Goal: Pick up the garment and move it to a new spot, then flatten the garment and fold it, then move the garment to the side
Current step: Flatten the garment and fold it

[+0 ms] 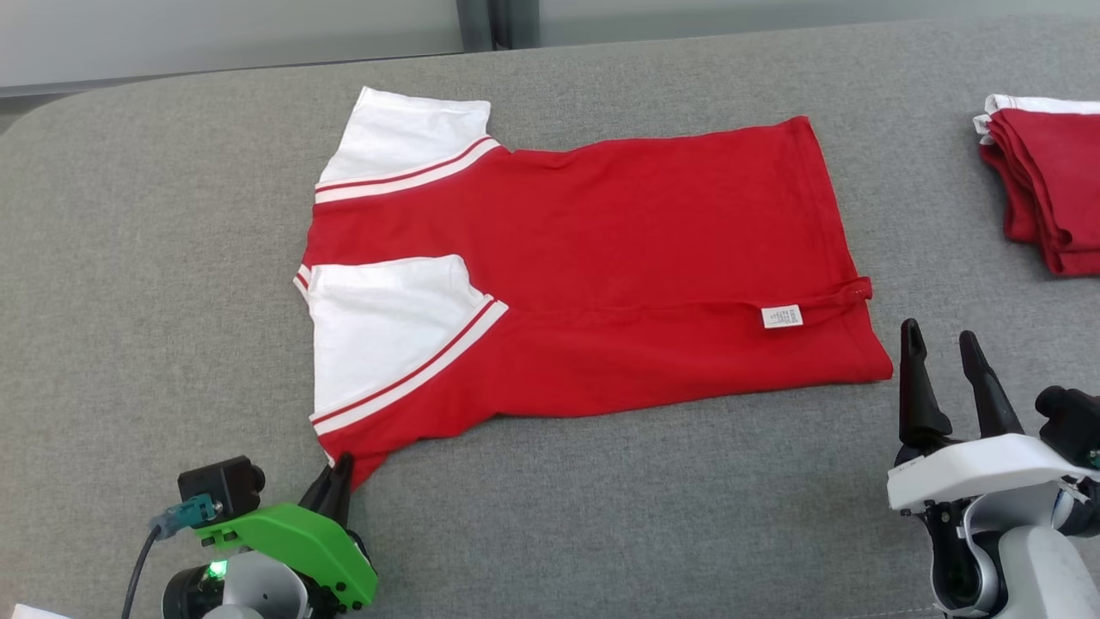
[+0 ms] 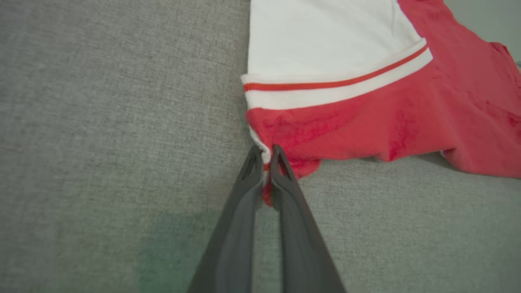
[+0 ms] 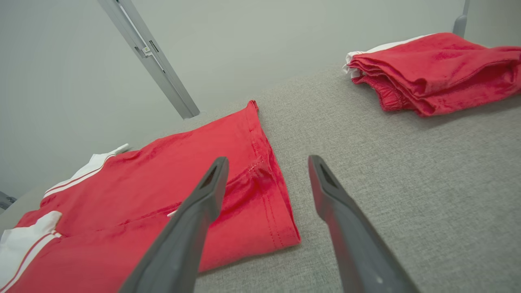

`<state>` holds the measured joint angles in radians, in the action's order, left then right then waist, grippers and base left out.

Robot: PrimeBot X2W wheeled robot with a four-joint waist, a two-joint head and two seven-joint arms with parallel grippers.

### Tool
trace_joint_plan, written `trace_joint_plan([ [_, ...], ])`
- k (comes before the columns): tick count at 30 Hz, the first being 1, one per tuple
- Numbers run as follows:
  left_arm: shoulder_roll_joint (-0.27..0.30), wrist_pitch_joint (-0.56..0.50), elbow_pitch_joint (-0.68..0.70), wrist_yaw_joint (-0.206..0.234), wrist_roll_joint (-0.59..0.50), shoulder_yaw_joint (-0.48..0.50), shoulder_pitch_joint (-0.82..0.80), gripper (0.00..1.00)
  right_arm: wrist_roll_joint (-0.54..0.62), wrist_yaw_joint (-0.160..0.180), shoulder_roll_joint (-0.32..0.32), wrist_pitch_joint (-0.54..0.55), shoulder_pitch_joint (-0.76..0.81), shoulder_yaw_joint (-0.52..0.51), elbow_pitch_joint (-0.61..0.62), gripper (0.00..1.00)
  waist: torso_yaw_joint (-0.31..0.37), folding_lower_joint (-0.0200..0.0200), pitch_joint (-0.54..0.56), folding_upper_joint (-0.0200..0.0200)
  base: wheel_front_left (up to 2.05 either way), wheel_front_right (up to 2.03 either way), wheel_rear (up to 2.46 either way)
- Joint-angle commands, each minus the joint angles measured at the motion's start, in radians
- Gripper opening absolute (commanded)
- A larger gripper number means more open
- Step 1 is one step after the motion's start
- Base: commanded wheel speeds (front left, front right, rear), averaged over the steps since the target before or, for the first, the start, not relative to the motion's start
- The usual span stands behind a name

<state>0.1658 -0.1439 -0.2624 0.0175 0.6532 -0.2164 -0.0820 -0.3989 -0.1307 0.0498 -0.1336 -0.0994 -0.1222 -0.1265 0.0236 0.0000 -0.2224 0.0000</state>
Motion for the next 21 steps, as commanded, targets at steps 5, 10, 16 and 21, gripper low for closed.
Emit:
trace_joint_plan([
  [5, 0.008, 0.036, 0.017, -0.004, -0.003, 0.011, -0.014, 0.0, 0.03, 0.0, 0.002, 0.035, -0.014, -0.011, -0.057, 1.0, -0.007, 0.0, 0.007, 0.0, 0.0, 0.0, 0.0],
  [10, 0.026, 0.052, 0.043, 0.005, -0.008, 0.024, -0.012, 0.0, 0.047, 0.0, 0.002, 0.071, -0.031, -0.012, -0.116, 1.0, -0.018, 0.0, 0.013, 0.0, 0.0, 0.0, 0.0],
  [16, 0.041, 0.054, 0.08, 0.009, -0.011, 0.025, 0.007, 0.0, 0.088, 0.0, 0.002, 0.102, -0.093, -0.032, -0.244, 1.0, -0.031, 0.0, 0.014, 0.0, 0.0, 0.0, 0.0],
  [21, 0.046, 0.06, 0.093, 0.005, -0.009, 0.018, 0.009, 0.0, 0.088, 0.0, 0.002, 0.118, -0.155, -0.007, -0.333, 1.0, -0.039, 0.0, 0.009, 0.0, 0.0, 0.0, 0.0],
])
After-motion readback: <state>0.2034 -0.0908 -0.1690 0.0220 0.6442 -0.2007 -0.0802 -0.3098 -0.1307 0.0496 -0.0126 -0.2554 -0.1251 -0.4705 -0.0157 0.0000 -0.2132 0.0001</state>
